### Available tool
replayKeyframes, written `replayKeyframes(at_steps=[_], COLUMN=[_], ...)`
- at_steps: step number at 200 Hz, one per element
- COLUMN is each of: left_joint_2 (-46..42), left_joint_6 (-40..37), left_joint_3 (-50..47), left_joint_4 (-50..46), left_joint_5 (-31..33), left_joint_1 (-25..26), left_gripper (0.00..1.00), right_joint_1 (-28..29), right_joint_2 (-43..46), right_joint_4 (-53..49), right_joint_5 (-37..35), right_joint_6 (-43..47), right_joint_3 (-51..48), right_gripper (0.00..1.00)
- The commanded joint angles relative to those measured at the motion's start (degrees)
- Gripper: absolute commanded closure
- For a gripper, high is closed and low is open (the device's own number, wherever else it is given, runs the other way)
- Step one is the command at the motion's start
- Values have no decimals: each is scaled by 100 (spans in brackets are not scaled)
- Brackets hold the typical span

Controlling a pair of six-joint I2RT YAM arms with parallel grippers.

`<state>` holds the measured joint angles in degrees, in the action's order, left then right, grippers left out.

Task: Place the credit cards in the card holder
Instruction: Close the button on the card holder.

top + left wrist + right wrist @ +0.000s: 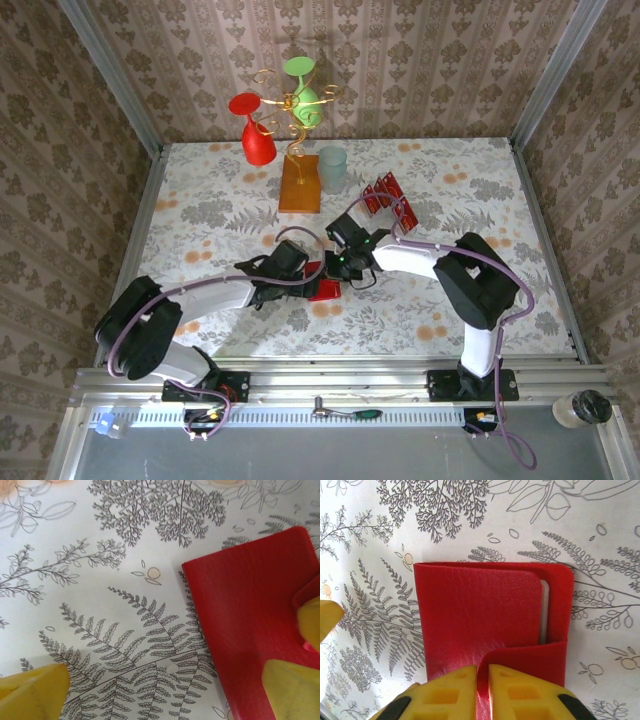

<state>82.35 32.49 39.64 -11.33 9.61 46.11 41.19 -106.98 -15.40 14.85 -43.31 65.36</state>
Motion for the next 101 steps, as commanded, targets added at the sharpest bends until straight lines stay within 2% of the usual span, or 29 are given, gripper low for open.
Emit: replayKeyframes(at_steps=[1,46,101], left_joint_2=[-283,-685,-1270], left_joint_6=[-67,-130,-143], left_joint_3=[216,312,233], left_joint_4=[-174,-323,-503], left_joint_5=[-206,-345,-389], left_joint_1=[-242,-611,-816], left_gripper=[0,0,0], right_joint_1=[100,-77,-502], right_joint_2=[-233,-18,935], right_joint_4=[-592,-817,-984], right_joint_5=[270,387,293], right_joint_6=[73,124,200], right_joint_3=[390,942,632], right_gripper=[80,69,67])
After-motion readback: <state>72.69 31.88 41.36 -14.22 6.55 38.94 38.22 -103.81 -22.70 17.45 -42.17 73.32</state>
